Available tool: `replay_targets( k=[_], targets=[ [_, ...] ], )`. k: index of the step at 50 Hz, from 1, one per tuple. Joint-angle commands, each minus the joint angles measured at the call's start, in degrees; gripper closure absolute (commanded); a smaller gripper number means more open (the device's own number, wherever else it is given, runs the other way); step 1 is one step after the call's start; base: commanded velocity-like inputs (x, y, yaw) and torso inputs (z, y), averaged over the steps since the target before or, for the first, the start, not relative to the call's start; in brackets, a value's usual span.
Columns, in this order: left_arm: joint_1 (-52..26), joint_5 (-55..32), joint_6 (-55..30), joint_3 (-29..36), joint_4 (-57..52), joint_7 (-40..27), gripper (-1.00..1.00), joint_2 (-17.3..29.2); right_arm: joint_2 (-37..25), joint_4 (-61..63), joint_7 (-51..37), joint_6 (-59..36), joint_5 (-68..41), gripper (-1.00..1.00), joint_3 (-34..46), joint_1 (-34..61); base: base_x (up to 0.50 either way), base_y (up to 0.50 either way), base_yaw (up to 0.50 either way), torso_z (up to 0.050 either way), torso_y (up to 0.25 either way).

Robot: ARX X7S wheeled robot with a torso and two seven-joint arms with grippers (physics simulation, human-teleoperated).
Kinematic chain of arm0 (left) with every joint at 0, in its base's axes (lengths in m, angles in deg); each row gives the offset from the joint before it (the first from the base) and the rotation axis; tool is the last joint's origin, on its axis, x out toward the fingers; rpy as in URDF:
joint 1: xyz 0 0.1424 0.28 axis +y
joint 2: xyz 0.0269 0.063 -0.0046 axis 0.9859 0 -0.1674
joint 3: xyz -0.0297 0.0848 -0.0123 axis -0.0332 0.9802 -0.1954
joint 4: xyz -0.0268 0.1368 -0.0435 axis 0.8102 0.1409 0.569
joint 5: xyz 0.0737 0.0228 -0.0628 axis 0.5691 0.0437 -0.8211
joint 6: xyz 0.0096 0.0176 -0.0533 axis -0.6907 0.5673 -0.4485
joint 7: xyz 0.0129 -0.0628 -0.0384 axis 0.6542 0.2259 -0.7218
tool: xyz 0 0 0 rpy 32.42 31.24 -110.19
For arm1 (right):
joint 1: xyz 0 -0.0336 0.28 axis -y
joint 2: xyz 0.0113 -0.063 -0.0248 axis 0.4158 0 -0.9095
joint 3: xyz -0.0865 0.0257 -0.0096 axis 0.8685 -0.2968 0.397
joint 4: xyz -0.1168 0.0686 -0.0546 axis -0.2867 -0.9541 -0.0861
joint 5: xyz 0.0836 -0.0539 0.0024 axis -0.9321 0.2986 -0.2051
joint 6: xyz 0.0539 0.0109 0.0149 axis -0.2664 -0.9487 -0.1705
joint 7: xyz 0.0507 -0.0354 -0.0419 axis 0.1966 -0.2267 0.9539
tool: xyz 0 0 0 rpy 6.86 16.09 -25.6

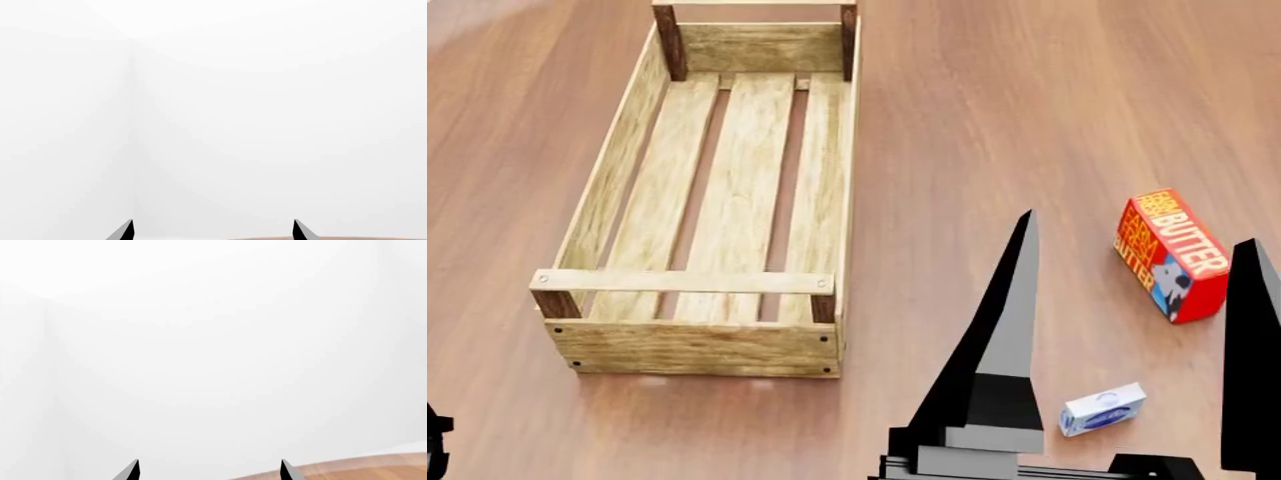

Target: Pick up the cream cheese and put it in the tray.

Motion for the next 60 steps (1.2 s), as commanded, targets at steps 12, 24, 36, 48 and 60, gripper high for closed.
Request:
replay_targets(
  k=[12,24,36,48,60],
  targets=[
    [0.5,-1.4,-0.6,-2.1,-0.2,0.1,-1.0,-0.8,0.2,-1.1,0.5,0.9,1.9,-1.0,0.2,1.1,0.46,-0.01,0.0,0.0,0.0],
    [0.4,-1.6,-0.4,-1.8,0.1,-0.3,-1.0,-0.5,0.0,-1.2,-0.7,0.5,2.4,-1.0,0.5,1.6,0.2,0.0,0.0,0.0,0.001],
    [0.3,-1.8,-0.7,-1.7,-0.2,-0.8,-1.0,-0.1,-0.6,-1.2,-0.7,2.1,1.8,-1.0,0.2,1.2,0.02,0.0,0.0,0.0,0.0],
    [0.3,-1.8,-0.8,-1.4,-0.3,-1.1,-1.0,0.2,-0.8,-1.3,-0.8,2.6,1.9,-1.0,0.7,1.2,0.33,0.0,0.0,0.0,0.0],
    [0.4,-2.0,-0.7,-1.4,-0.3,-1.2,-1.0,0.3,-1.1,-1.0,-1.9,1.8,2.0,-1.0,1.1,1.9,0.17,0.0,0.0,0.0,0.001]
  ],
)
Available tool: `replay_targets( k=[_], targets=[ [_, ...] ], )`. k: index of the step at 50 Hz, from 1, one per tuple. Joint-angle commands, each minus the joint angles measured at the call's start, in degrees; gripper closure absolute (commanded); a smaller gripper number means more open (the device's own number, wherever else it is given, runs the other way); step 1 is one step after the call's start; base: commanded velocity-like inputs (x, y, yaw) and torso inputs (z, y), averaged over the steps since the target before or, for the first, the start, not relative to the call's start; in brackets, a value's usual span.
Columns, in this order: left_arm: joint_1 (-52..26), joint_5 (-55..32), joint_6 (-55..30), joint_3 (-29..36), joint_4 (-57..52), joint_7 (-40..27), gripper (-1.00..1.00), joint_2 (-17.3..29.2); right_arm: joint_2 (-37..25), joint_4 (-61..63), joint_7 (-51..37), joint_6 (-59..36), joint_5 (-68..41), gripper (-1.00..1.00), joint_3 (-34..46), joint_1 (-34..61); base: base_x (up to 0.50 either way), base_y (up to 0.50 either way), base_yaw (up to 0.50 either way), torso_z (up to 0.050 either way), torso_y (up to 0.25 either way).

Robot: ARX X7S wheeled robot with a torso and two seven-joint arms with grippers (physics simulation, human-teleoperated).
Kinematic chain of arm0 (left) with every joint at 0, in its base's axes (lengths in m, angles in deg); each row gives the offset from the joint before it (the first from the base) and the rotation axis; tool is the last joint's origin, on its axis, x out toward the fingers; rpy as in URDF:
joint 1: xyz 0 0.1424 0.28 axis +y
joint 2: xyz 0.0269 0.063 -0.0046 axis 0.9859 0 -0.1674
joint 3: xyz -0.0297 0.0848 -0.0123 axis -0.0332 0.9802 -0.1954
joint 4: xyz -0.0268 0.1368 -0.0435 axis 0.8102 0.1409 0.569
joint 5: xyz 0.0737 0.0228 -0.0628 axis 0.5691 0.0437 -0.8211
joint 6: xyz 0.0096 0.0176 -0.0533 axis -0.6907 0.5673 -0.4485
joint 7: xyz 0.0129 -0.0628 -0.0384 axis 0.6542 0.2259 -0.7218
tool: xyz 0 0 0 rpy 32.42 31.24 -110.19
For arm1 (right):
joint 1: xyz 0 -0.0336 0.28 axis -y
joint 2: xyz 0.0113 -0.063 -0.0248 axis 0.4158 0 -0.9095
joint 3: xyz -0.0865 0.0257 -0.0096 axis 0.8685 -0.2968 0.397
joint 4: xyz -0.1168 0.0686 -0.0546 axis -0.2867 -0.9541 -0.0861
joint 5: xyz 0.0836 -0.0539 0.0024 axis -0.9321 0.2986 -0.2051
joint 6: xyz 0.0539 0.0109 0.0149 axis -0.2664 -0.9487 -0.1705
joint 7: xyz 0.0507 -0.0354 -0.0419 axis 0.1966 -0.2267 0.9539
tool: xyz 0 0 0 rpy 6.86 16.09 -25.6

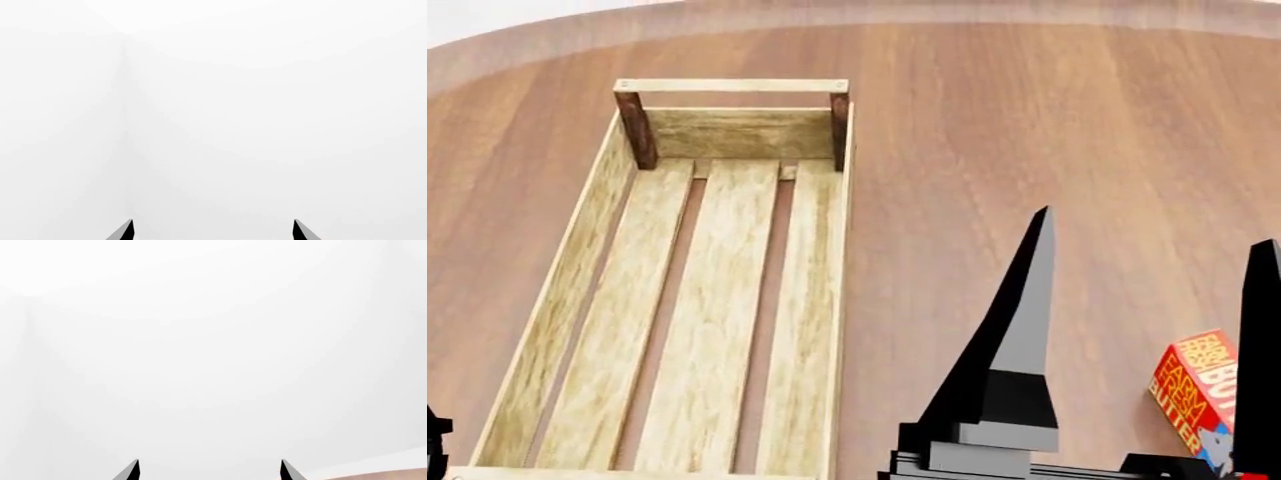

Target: Pick up the cream cheese and put it in the tray.

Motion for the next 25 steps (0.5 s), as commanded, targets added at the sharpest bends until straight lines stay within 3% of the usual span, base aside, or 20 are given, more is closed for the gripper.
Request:
replay_targets(
  k=[1,10,25],
  targets=[
    [0.4,-1.0,-0.6,-2.2,-0.1,0.6,-1.0,-1.3,0.4,-0.8,0.5,0.3,2.1,-1.0,-0.4,0.8,0.0,0.0,0.0,0.0,0.0],
    [0.4,-1.2,-0.5,-2.1,0.0,0.4,-1.0,-1.2,0.1,-1.3,0.4,2.2,1.6,-1.0,-1.0,0.3,0.01,0.0,0.0,0.0,0.0],
    [0.2,-1.3,-0.6,-1.9,0.2,0.0,-1.0,-0.8,0.0,-1.3,-0.2,1.6,1.7,-1.0,-0.2,1.0,0.34,0.0,0.0,0.0,0.0]
  ],
)
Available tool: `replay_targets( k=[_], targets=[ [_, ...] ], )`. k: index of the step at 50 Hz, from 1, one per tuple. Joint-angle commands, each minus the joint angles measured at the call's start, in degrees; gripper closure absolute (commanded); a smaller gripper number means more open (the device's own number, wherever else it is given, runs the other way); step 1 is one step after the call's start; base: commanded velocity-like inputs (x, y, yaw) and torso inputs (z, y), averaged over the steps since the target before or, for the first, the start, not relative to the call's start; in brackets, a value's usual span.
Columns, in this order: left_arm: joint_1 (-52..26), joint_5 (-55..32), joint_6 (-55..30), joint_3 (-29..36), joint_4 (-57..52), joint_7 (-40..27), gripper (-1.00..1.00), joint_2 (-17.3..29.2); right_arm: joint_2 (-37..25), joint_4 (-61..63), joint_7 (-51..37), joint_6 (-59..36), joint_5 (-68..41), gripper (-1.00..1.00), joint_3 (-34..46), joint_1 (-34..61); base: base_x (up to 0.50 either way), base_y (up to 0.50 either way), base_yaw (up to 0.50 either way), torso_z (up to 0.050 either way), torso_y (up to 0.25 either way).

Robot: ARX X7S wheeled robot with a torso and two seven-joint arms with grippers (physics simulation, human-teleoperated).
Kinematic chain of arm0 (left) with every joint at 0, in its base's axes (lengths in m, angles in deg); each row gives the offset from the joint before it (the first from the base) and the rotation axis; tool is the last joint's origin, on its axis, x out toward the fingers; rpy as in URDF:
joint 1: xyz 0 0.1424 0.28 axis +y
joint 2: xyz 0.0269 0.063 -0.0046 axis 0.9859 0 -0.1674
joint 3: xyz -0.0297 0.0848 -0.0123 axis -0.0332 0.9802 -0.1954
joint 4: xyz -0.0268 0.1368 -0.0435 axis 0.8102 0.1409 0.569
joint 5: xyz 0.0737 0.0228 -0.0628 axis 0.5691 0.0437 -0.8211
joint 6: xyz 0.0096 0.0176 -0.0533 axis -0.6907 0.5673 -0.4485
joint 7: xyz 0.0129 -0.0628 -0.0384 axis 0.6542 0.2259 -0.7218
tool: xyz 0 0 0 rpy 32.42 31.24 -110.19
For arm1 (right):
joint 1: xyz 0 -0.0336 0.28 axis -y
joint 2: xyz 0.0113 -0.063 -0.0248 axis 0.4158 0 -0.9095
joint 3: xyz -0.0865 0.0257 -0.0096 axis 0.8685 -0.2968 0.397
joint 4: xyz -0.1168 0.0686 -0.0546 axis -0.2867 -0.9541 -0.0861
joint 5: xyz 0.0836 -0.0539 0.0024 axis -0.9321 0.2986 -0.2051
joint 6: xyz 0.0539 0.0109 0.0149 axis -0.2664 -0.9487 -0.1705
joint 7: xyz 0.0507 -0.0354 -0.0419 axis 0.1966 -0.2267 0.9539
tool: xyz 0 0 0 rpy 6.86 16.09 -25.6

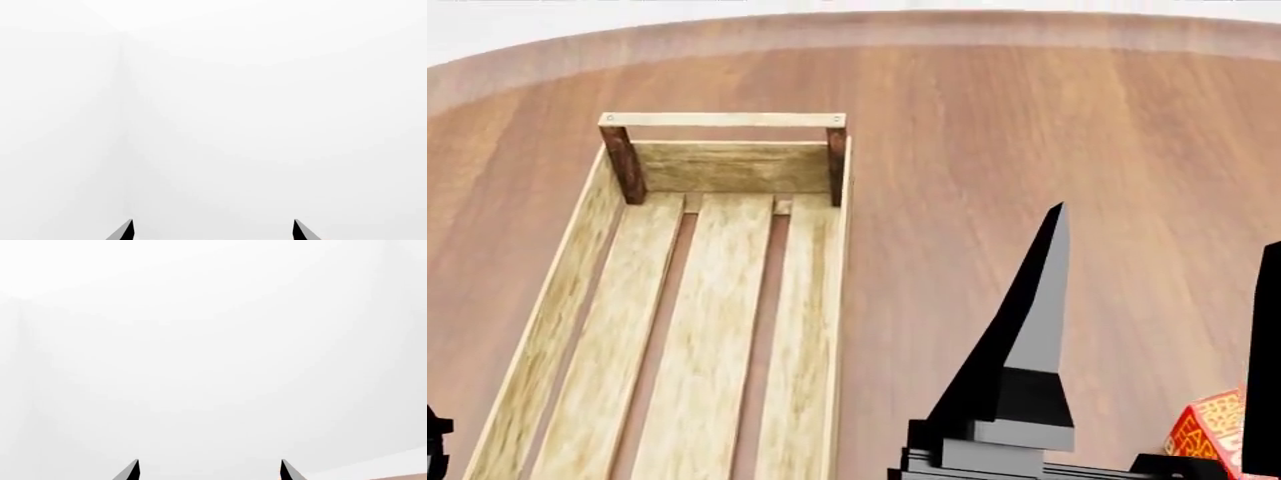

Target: Pick up the cream cheese and put it in the tray.

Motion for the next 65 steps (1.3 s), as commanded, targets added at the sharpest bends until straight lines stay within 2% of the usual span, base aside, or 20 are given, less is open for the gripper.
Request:
replay_targets(
  k=[1,38,44,48,51,52,65],
  targets=[
    [0.2,-1.1,-0.6,-2.1,0.1,0.6,-1.0,-1.2,0.7,-1.2,0.8,0.2,1.8,-1.0,-0.3,0.9,0.2,0.0,0.0,0.0,0.01],
    [0.3,-1.6,-0.7,-1.9,-0.1,-0.4,-1.0,-0.5,-0.3,-0.6,-1.0,1.4,3.1,-1.0,0.2,1.1,0.05,0.0,0.0,0.0,0.0],
    [0.3,-1.8,-0.7,-1.8,-0.1,-0.5,-1.0,-0.3,-1.7,0.9,-7.5,1.7,2.8,-1.0,-3.4,0.4,0.0,0.0,0.0,0.0,0.0],
    [0.3,-1.9,-0.6,-1.8,0.1,-0.6,-1.0,-0.3,-8.6,1.3,-20.2,8.0,3.1,-1.0,-2.8,0.8,0.0,0.0,0.0,0.0,0.0],
    [0.2,-1.8,-0.5,-1.6,0.2,-0.7,-1.0,-0.2,-12.6,1.2,-28.1,13.6,4.2,-1.0,-6.4,-3.2,0.0,0.0,0.0,0.0,0.0],
    [0.1,-1.9,-0.6,-1.5,0.3,-0.8,-1.0,-0.2,-11.8,1.3,-29.7,12.9,4.4,-1.0,-11.8,-7.2,0.0,0.0,0.0,0.0,0.0],
    [0.1,-2.1,-0.6,-1.4,0.2,-1.2,-1.0,0.2,-4.5,1.3,-29.7,13.4,3.5,-1.0,-30.3,-21.8,0.0,0.0,0.0,0.0,0.0]
  ],
)
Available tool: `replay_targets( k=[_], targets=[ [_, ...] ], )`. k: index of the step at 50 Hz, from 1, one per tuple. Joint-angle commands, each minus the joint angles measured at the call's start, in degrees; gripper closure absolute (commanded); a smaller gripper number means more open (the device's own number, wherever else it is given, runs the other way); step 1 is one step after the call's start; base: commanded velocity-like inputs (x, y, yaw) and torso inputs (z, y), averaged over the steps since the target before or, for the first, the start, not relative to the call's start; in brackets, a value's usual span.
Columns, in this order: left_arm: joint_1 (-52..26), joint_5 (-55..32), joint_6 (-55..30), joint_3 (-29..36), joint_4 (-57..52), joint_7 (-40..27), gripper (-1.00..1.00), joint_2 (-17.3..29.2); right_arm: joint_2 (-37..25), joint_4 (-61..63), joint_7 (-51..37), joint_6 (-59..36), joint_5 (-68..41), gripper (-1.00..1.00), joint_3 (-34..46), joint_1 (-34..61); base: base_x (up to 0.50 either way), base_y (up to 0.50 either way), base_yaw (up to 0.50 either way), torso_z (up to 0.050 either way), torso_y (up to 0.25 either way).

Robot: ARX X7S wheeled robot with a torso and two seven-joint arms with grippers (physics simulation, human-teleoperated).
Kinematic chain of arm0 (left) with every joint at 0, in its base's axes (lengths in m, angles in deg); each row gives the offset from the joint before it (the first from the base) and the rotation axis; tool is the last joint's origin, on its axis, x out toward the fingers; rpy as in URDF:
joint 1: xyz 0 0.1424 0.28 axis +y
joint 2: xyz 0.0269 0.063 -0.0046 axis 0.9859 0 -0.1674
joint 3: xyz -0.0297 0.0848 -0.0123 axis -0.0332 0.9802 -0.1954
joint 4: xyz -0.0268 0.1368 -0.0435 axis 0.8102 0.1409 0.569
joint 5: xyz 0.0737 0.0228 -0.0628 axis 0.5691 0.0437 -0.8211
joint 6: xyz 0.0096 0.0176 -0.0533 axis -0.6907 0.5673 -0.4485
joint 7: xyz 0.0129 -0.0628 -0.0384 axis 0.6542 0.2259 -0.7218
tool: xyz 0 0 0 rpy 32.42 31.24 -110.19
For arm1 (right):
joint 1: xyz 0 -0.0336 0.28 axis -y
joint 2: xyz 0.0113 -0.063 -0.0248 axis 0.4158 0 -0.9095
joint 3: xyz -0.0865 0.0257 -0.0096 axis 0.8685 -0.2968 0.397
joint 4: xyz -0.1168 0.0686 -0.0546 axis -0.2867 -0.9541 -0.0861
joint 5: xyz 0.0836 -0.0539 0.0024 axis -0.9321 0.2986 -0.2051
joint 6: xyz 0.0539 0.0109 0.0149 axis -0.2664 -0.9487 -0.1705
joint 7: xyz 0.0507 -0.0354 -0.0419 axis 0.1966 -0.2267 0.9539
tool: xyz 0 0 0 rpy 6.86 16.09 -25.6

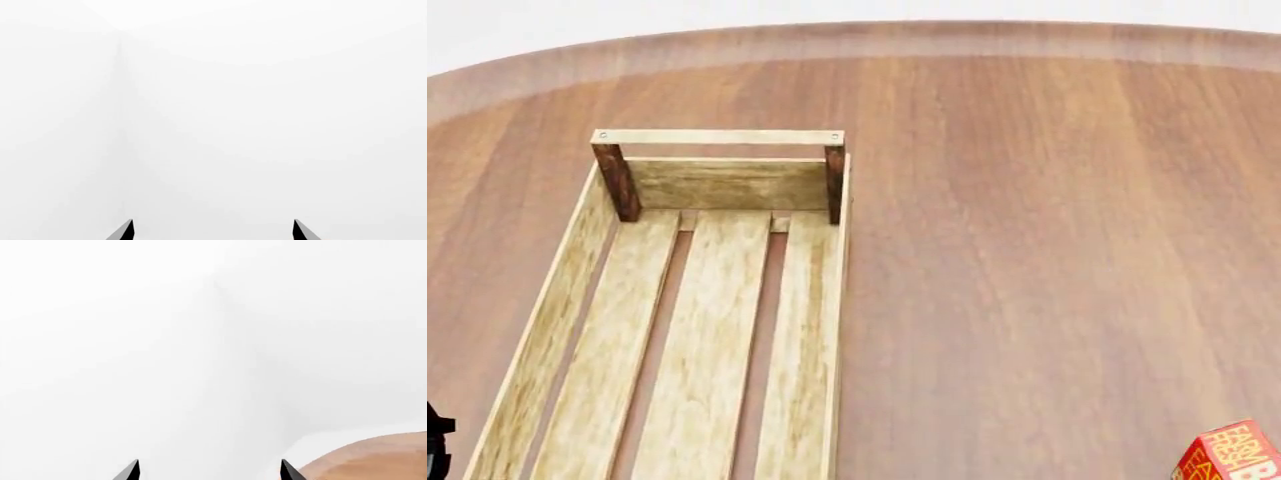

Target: Pick up the cream cheese and put it in the tray.

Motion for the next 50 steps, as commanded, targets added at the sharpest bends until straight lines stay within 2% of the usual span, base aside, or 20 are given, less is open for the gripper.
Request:
replay_targets(
  k=[1,14,22,27,28,33,36,37,42,44,46,50],
  targets=[
    [0.3,-1.1,-0.6,-2.0,0.0,0.5,-1.0,-1.2,3.9,0.0,-3.7,2.3,1.8,-1.0,-14.3,-10.0,0.0,0.0,0.0,0.0,0.0],
    [0.5,-1.4,-0.4,-2.1,0.1,0.0,-1.0,-0.9,17.5,0.0,-3.7,2.1,-0.5,-1.0,-29.1,-18.8,0.0,0.0,0.0,0.0,0.0],
    [0.5,-1.6,-0.5,-2.1,-0.2,-0.2,-1.0,-0.7,20.6,0.0,-3.7,1.4,-2.6,-1.0,-32.6,-20.0,0.0,0.0,0.0,0.0,0.0],
    [0.5,-1.6,-0.4,-2.0,0.0,-0.4,-1.0,-0.5,24.7,0.0,-3.7,-7.3,-5.4,-1.0,-36.4,-18.0,0.0,0.0,0.0,0.0,0.0],
    [0.5,-1.5,-0.4,-1.9,-0.1,-0.4,-1.0,-0.5,25.6,0.0,-3.7,-11.4,-7.3,-1.0,-37.6,-16.6,0.0,0.0,0.0,0.0,0.0],
    [0.5,-1.7,-0.3,-1.8,0.1,-0.6,-1.0,-0.4,29.4,0.0,-3.7,-18.2,-10.4,-1.0,-41.1,-14.0,0.0,0.0,0.0,0.0,0.0],
    [0.5,-1.7,-0.2,-1.7,0.2,-0.7,-1.0,-0.3,27.3,0.0,-3.7,-18.1,-15.1,-1.0,-41.1,-14.4,0.0,0.0,0.0,0.0,0.0],
    [0.5,-1.6,-0.2,-1.7,0.2,-0.7,-1.0,-0.3,27.2,0.0,-3.7,-22.4,-17.8,-1.0,-42.5,-13.2,0.0,0.0,0.0,0.0,0.0],
    [0.4,-1.7,-0.1,-1.4,0.5,-0.9,-1.0,-0.1,18.9,0.0,-3.7,-8.3,-18.9,-1.0,-33.7,-16.7,0.0,0.0,0.0,0.0,0.0],
    [0.3,-1.7,-0.1,-1.3,0.6,-1.0,-1.0,-0.1,20.8,0.0,-3.7,-11.6,-19.0,-1.0,-35.8,-16.6,0.0,0.0,0.0,0.0,0.0],
    [0.3,-1.6,-0.1,-1.2,0.6,-1.0,-1.0,0.0,18.5,0.0,-3.7,-8.6,-18.9,-1.0,-33.1,-16.2,0.0,0.0,0.0,0.0,0.0],
    [0.3,-1.5,-0.3,-1.1,0.4,-1.2,-1.0,0.1,19.7,0.0,-3.7,-13.7,-19.5,-1.0,-33.7,-14.2,0.0,0.0,0.0,0.0,0.0]
  ],
)
